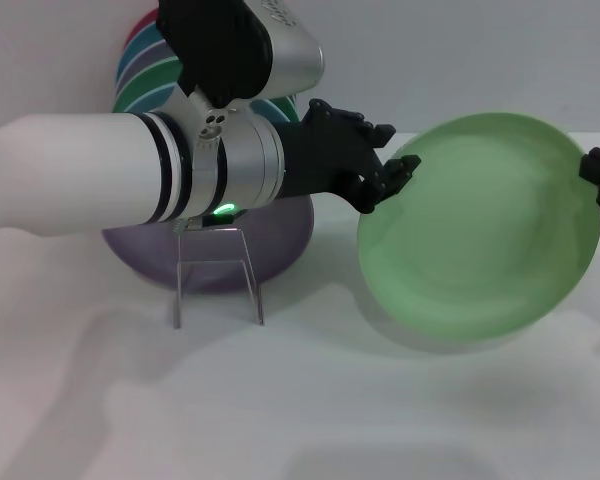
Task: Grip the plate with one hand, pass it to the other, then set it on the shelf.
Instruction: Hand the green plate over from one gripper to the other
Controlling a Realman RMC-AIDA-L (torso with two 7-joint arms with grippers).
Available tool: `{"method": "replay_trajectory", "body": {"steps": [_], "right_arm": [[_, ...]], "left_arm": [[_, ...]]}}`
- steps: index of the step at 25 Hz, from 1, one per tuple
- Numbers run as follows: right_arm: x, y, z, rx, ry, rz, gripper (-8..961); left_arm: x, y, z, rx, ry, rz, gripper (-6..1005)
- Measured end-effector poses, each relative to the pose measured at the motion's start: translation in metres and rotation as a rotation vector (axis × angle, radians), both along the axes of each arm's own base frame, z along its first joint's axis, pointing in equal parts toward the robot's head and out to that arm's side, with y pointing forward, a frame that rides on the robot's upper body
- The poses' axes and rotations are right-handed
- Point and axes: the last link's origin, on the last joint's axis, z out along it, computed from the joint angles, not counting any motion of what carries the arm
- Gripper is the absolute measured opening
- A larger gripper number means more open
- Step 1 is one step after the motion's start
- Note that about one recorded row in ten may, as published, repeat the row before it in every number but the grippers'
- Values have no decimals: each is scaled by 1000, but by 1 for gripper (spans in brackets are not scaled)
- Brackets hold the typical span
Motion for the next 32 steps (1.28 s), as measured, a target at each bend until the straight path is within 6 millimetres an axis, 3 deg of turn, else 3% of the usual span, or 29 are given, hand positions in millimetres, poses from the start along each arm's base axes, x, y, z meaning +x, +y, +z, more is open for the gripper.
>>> {"method": "replay_trajectory", "body": {"steps": [3,8,23,28,32], "right_arm": [[0,0,0,0,0,0,12],[-1,0,0,0,0,2,13],[-3,-1,-4,-33,11,27,11],[-3,1,-4,-34,25,33,72],[-2,-1,0,-33,36,42,179]], "left_arm": [[0,0,-1,-1,2,-2,355],[1,-1,-1,-2,3,-5,357],[9,-5,-19,4,34,-81,113],[14,-5,-19,12,22,-91,69],[15,-5,-19,11,26,-99,61]]}}
